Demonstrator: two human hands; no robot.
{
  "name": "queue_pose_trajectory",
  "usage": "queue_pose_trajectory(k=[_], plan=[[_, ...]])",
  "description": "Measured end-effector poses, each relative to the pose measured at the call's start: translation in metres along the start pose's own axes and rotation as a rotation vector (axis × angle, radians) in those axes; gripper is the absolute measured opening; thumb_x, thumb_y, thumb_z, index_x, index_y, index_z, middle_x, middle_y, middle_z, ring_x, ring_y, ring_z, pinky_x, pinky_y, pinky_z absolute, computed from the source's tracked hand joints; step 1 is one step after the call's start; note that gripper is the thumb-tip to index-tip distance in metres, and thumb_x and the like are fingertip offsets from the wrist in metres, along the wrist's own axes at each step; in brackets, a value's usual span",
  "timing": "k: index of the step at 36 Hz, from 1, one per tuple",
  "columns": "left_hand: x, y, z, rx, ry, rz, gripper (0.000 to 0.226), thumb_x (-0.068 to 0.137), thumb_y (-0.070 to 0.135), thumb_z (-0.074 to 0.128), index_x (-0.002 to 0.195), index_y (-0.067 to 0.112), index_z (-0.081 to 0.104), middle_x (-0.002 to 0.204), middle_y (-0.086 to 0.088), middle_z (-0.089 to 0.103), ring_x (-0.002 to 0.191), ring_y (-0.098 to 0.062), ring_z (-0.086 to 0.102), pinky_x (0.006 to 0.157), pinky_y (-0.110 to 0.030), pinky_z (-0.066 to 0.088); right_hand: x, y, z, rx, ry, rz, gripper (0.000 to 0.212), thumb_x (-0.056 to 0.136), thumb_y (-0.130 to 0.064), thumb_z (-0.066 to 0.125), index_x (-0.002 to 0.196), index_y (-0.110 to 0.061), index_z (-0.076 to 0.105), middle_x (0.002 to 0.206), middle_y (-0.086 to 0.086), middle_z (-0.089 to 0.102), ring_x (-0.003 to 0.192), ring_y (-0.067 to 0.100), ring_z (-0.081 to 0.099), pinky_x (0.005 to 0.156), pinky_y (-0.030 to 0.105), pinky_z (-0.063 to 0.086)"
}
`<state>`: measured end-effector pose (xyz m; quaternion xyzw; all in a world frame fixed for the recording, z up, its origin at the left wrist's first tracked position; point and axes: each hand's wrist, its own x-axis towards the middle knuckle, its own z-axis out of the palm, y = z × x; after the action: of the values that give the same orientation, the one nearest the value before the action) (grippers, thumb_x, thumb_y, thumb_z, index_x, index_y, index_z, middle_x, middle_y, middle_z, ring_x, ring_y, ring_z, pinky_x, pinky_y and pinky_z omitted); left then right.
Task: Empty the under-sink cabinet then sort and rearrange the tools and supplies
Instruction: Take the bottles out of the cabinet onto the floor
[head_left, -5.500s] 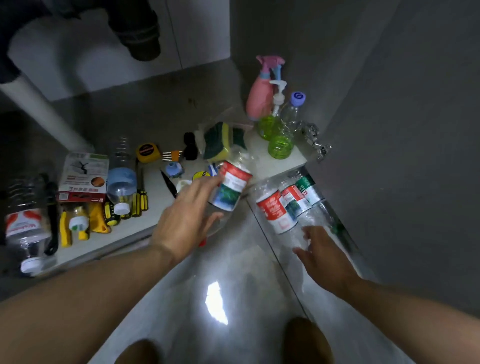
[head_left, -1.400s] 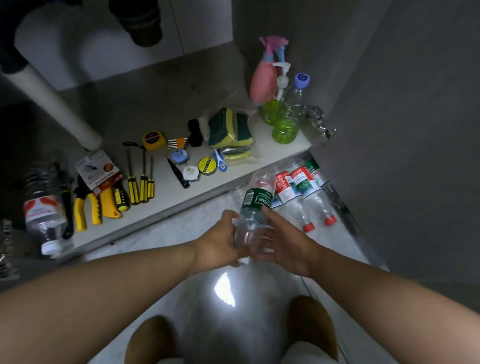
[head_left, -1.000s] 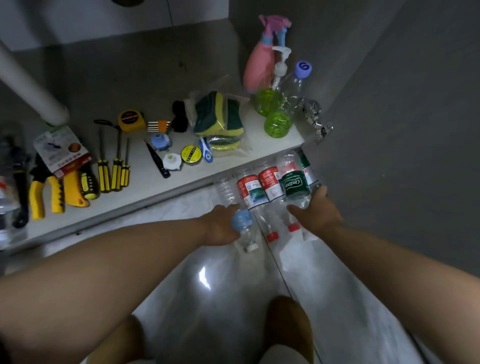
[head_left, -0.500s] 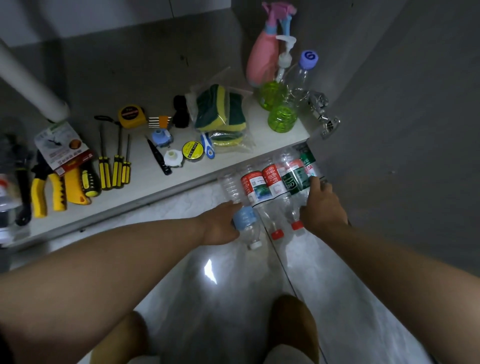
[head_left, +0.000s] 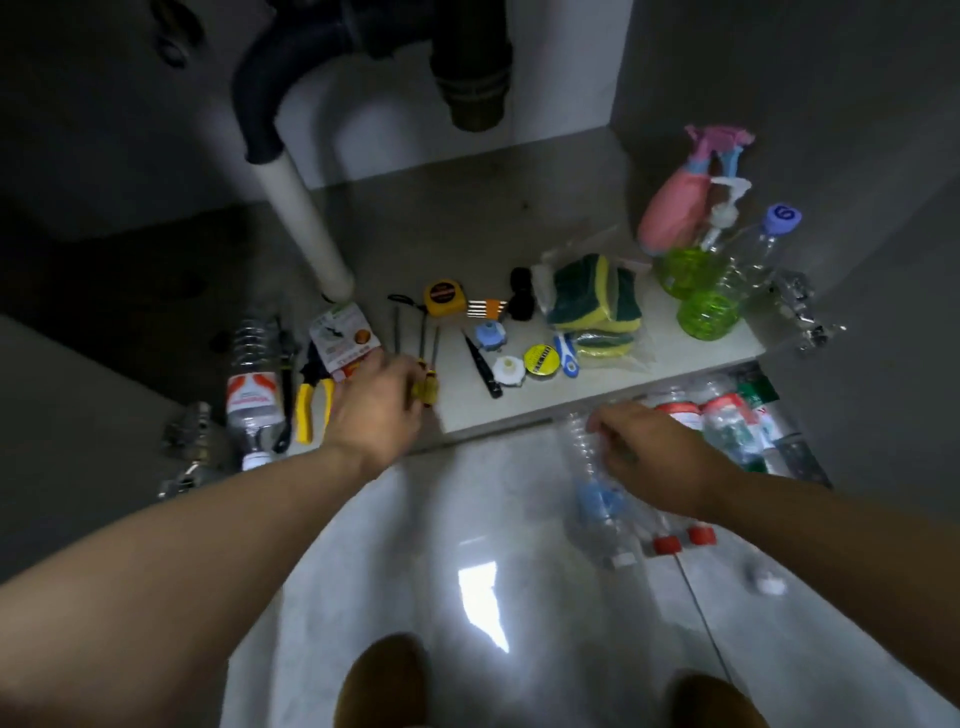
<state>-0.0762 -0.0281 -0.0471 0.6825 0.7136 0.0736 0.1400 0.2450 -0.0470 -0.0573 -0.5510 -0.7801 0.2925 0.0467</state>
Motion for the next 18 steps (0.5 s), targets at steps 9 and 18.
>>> queue_pose_trajectory(k=[9, 18], plan=[[0.02, -0.112, -0.021, -0.052, 0.159, -0.663, 0.07, 0.09, 0.037, 0.068, 0.147, 0.017, 0.033, 0.145, -0.024, 0.031, 0.136, -0.044, 0.033, 0.109, -0.05, 0.036, 0.056, -0.077, 0.023, -0.036, -0.096, -0.149, 0.022, 0.097, -0.018, 0.052, 0.116, -0.022, 0.061, 0.106, -0.003, 0.061, 0.091, 0.014, 0.057, 0.081, 0.03, 0.047], [0.032, -0.112, -0.012, -0.273, 0.245, -0.79, 0.068, 0.093, 0.024, 0.06, 0.149, 0.012, 0.026, 0.139, -0.027, 0.041, 0.128, -0.047, 0.045, 0.106, -0.048, 0.039, 0.083, -0.12, 0.054, 0.16, -0.11, -0.188, 0.02, 0.095, -0.011, 0.054, 0.111, -0.02, 0.061, 0.09, -0.001, 0.065, 0.08, 0.015, 0.062, 0.074, 0.035, 0.054]])
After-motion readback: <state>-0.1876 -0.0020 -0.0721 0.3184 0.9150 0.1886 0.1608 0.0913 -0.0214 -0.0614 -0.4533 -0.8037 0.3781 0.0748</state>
